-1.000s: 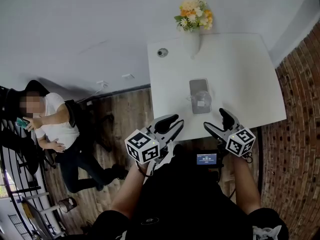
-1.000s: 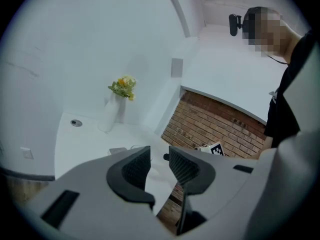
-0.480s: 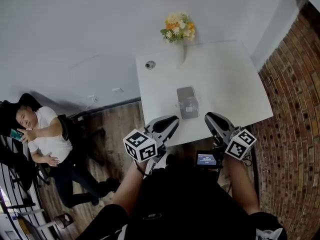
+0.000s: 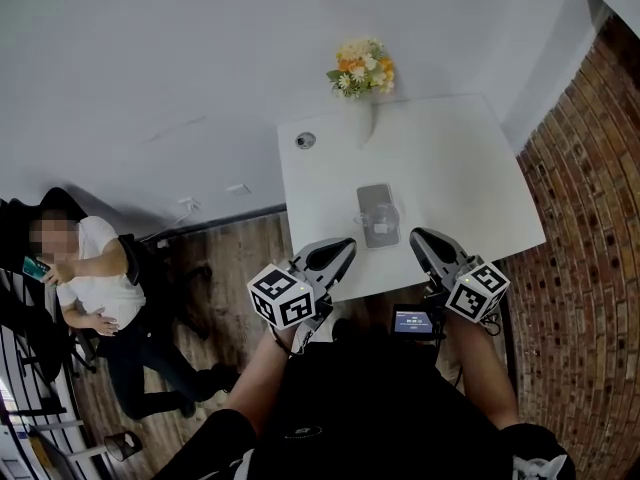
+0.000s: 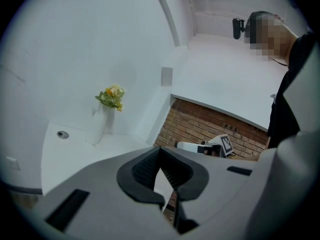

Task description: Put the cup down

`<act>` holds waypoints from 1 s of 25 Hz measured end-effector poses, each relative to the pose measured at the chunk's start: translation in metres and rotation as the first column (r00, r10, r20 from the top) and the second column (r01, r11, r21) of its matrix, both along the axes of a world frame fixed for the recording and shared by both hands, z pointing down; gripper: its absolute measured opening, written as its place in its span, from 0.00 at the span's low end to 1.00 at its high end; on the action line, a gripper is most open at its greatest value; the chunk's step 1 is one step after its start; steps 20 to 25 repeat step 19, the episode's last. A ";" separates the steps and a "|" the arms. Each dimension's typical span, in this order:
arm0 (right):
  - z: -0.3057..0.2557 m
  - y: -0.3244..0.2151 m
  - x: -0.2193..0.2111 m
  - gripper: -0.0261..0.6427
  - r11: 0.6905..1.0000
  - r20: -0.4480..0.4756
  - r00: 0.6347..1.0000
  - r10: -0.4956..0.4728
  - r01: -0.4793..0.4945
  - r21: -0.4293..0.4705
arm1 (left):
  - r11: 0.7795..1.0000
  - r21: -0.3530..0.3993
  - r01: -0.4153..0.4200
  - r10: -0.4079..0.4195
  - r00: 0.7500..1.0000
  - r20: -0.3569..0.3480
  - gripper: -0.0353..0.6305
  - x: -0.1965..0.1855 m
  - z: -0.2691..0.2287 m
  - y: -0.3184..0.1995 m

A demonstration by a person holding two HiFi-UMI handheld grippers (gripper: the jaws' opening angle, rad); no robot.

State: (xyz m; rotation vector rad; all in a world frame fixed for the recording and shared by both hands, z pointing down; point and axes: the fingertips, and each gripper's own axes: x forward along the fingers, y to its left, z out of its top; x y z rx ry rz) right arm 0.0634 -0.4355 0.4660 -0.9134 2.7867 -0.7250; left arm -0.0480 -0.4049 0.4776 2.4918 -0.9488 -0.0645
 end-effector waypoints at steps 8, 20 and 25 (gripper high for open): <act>0.006 -0.004 -0.001 0.07 1.000 -0.022 1.000 0.016 -0.016 -0.004 | 1.000 -0.001 0.011 -0.011 1.000 0.007 0.07 -0.004 0.001 0.001; 0.013 -0.002 0.004 0.07 0.999 -0.028 0.999 0.025 -0.026 -0.023 | 1.000 -0.005 0.009 -0.008 1.000 0.003 0.07 -0.002 0.002 0.004; 0.013 -0.002 0.004 0.07 0.999 -0.028 0.999 0.025 -0.026 -0.023 | 1.000 -0.005 0.009 -0.008 1.000 0.003 0.07 -0.002 0.002 0.004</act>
